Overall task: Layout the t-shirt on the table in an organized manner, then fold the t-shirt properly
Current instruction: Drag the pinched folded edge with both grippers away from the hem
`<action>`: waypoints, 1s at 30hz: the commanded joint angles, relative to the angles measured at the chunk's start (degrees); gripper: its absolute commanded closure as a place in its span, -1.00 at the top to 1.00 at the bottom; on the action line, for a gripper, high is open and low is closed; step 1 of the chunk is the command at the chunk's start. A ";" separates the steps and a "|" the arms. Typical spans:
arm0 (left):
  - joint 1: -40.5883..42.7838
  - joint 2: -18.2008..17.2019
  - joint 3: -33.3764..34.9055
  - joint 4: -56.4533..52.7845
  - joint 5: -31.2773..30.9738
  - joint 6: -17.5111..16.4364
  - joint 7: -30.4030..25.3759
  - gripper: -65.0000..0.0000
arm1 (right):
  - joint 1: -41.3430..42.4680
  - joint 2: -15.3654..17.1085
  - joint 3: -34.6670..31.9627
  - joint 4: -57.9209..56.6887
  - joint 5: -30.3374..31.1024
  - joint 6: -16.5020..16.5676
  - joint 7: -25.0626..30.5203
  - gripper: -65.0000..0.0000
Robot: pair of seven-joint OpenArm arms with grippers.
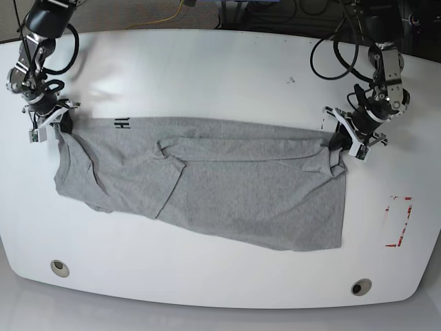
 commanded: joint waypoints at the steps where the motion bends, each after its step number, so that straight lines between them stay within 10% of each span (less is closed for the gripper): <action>1: 2.12 -1.72 -0.13 3.41 2.61 -0.06 5.57 -1.00 | -1.65 1.24 1.30 4.95 0.27 -0.21 -1.60 -1.00; 30: 21.11 -3.48 -11.47 21.08 2.69 -0.06 12.52 -0.79 | -22.57 -7.03 11.06 30.54 -0.08 -0.39 -13.20 -1.00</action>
